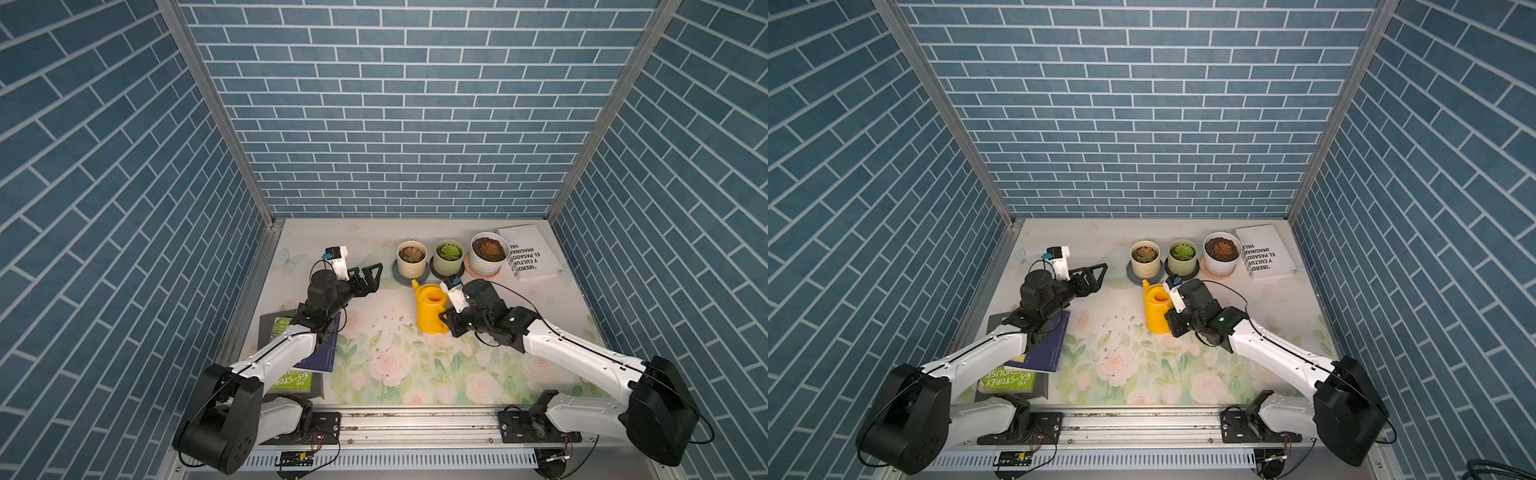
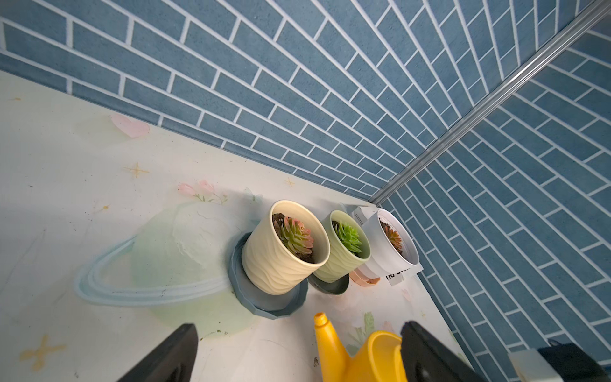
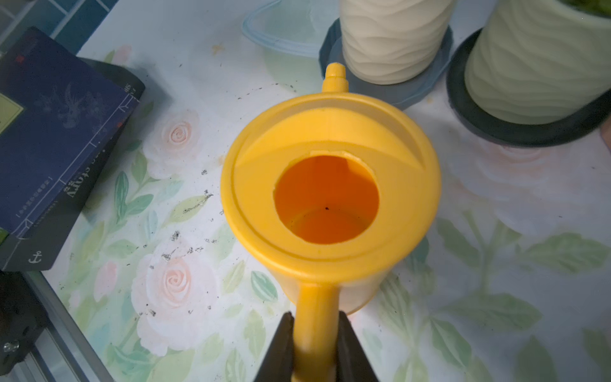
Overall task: Water the succulent around the soil edge
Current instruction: Place the watering can at the center of the board.
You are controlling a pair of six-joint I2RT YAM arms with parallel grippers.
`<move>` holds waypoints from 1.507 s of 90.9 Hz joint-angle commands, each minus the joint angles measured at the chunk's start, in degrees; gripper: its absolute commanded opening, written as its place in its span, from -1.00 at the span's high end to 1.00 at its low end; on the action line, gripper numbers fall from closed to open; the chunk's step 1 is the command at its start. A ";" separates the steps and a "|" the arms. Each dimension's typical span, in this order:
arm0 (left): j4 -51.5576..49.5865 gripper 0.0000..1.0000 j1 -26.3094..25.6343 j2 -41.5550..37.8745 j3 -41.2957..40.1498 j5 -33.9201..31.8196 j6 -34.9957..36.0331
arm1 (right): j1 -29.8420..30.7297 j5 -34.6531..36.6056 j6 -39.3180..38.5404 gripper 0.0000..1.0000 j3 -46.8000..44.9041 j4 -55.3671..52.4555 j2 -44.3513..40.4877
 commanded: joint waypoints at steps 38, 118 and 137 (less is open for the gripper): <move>-2.15 -1.00 -0.56 -4.96 -1.87 -5.01 -1.64 | 6.56 7.72 -7.62 1.00 -6.37 17.27 2.26; -4.52 -1.00 -0.84 -7.06 -1.82 -7.37 -1.60 | 7.01 6.19 -7.21 1.00 -12.58 22.99 -3.07; -4.62 -1.00 -2.08 -6.64 -1.86 -7.15 -1.60 | 7.02 6.14 -6.96 1.00 -12.48 26.12 -0.35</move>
